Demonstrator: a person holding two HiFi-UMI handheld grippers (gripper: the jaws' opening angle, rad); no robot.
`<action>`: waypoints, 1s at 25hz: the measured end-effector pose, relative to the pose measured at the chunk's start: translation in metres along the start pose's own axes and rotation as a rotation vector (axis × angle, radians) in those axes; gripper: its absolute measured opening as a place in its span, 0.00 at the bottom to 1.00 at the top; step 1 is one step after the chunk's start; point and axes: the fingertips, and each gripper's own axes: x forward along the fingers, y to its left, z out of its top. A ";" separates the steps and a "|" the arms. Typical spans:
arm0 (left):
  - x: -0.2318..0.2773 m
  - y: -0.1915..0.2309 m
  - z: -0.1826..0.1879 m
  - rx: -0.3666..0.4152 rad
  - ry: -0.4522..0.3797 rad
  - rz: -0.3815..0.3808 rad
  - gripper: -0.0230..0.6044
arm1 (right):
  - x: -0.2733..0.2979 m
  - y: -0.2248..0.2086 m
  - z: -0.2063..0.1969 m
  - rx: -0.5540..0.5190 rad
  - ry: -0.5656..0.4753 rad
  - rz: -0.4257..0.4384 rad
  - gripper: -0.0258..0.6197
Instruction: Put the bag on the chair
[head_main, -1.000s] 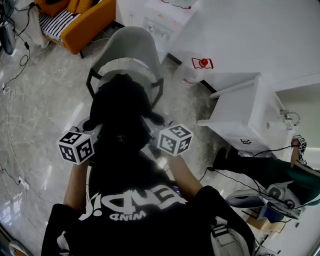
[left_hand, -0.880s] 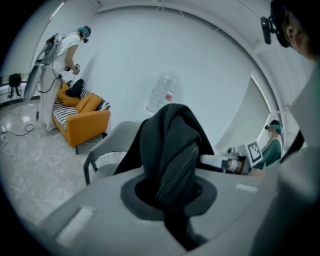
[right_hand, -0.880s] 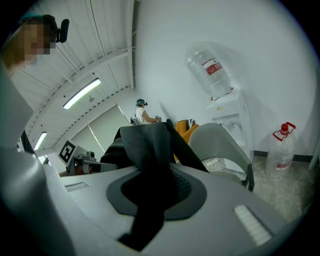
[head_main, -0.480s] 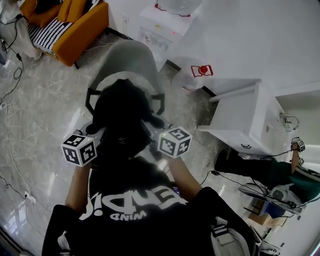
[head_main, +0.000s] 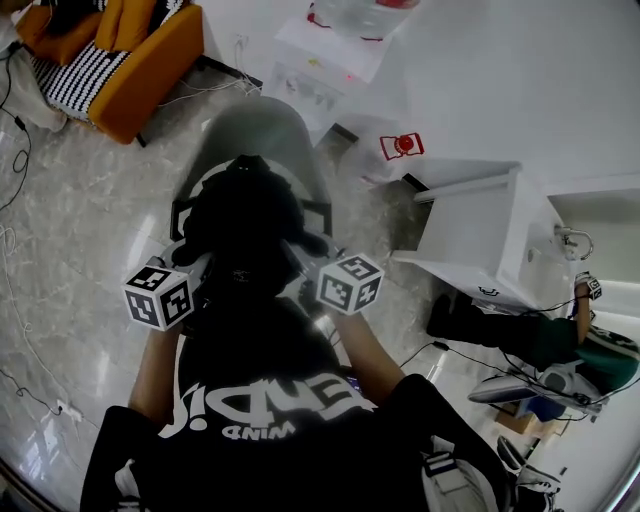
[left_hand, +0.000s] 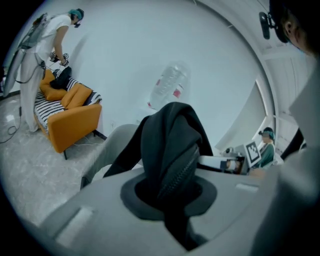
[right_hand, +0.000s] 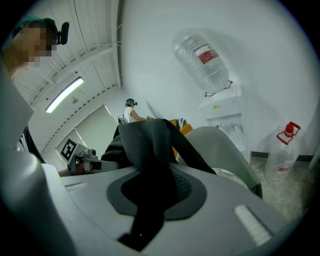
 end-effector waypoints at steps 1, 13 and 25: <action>0.004 0.004 0.004 0.002 0.004 -0.002 0.09 | 0.004 -0.003 0.003 0.007 0.000 -0.006 0.13; 0.044 0.030 0.030 -0.033 0.021 0.011 0.09 | 0.038 -0.043 0.027 0.021 0.027 0.014 0.13; 0.098 0.062 0.027 -0.064 0.025 0.024 0.09 | 0.071 -0.098 0.026 0.017 0.069 0.070 0.13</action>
